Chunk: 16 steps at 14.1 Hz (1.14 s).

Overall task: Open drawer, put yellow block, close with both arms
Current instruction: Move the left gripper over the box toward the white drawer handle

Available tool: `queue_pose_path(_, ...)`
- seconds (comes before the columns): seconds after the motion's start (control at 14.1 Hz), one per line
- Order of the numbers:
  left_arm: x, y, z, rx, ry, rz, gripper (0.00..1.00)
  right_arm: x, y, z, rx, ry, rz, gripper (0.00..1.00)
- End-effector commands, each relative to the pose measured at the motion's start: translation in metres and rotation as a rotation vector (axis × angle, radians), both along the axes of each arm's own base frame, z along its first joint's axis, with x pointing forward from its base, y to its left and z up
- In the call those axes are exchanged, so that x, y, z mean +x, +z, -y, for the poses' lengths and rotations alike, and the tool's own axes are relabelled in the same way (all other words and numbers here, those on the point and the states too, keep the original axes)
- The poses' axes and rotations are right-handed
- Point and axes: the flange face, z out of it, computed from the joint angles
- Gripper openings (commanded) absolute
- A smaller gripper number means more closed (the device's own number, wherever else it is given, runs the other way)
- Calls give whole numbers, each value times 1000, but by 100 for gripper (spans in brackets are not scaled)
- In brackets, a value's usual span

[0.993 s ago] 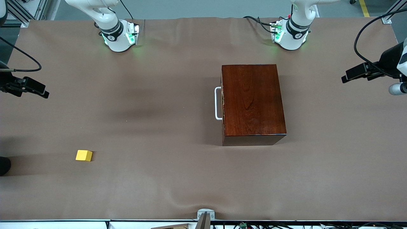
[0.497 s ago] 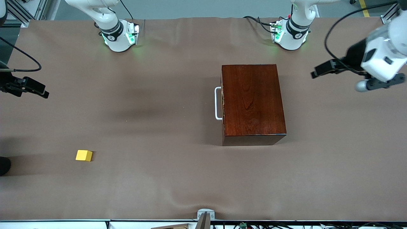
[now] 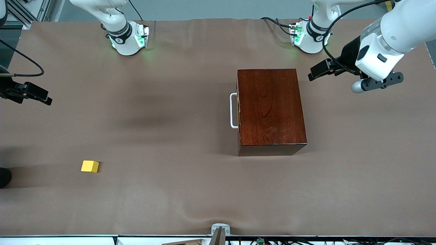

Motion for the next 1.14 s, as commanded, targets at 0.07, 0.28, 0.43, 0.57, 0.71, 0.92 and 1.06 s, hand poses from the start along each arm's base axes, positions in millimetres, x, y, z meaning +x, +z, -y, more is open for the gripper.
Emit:
queue_pose_path(0.07, -6, -18, 47, -1, -1, -28, 100, -8, 8, 3, -7, -8, 6, 100)
queue_pose_path(0.28, -18, -42, 89, 47, 11, -13, 100, -8, 9, 2, -7, -6, 9, 100)
queue_pose_path(0.43, -21, -58, 114, 77, 30, -1, 100, -8, 9, 3, -8, -8, 9, 100)
queue_pose_path(0.57, -19, -71, 134, 70, 11, -12, 100, -8, 10, 2, -9, -6, 11, 100)
queue_pose_path(0.71, -29, -93, 174, 82, 2, -22, 100, -8, 10, 2, -9, -6, 12, 100)
queue_pose_path(0.92, -35, -122, 241, 195, -7, 38, 100, -8, 9, 2, -8, -6, 9, 100)
queue_pose_path(1.06, -40, -134, 283, 194, 10, 44, 100, -8, 10, 2, -9, -6, 11, 100)
